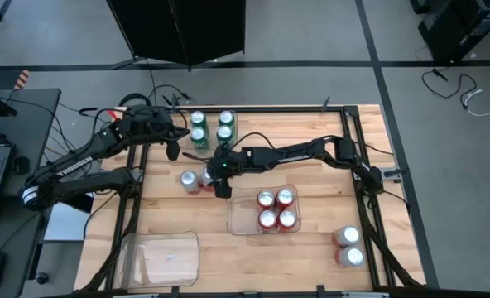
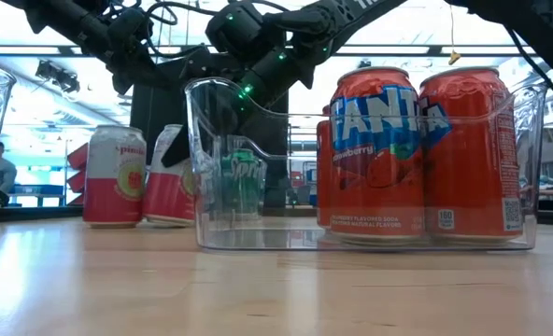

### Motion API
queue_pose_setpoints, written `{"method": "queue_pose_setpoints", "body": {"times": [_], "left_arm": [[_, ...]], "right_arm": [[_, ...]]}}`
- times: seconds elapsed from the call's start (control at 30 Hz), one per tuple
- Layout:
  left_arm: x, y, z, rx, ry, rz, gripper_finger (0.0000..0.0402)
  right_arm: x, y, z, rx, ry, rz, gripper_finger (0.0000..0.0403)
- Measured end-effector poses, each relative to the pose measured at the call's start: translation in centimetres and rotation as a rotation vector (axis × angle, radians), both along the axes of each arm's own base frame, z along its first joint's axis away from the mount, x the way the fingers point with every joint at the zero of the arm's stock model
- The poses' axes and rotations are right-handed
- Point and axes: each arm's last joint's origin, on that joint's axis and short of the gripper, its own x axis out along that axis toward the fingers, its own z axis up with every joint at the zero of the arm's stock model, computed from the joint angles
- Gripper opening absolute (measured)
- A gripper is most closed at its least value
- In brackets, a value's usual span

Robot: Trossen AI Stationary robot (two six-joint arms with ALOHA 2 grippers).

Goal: Sort soda cans
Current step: Move the pink white soda can from top right to top left, then put the pink white soda can into the bottom left transparent bin

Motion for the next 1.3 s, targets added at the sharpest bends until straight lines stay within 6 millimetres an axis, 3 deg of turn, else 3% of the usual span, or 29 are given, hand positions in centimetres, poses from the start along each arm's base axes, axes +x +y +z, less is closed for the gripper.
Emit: {"method": "queue_pose_setpoints", "body": {"times": [0.27, 0.4, 0.47, 0.87, 1.17, 1.3], "left_arm": [[0.0, 0.0, 0.0, 0.000, 0.001, 0.000, 0.0000], [0.0, 0.0, 0.0, -0.001, 0.001, 0.000, 0.0000], [0.0, 0.0, 0.0, -0.001, 0.002, 0.000, 0.0000], [0.0, 0.0, 0.0, -0.006, -0.001, -0.011, 0.0000], [0.1, -0.2, 0.1, 0.003, -0.015, -0.077, 0.0002], [0.3, -0.4, 0.1, 0.014, -0.012, -0.117, 0.0001]], "right_arm": [[0.0, 0.0, 0.0, 0.006, 0.001, -0.006, 0.0290], [-0.1, 0.0, -0.3, 0.036, 0.012, -0.029, 0.0368], [-0.1, 0.0, -0.3, 0.045, 0.009, -0.034, 0.0386], [-0.4, 0.1, 1.1, 0.019, -0.010, -0.020, 0.0330], [-2.2, 0.2, 5.7, 0.019, -0.027, -0.019, 0.0342], [-4.0, 0.4, 8.4, -0.025, 0.007, -0.023, 0.0304]]}}
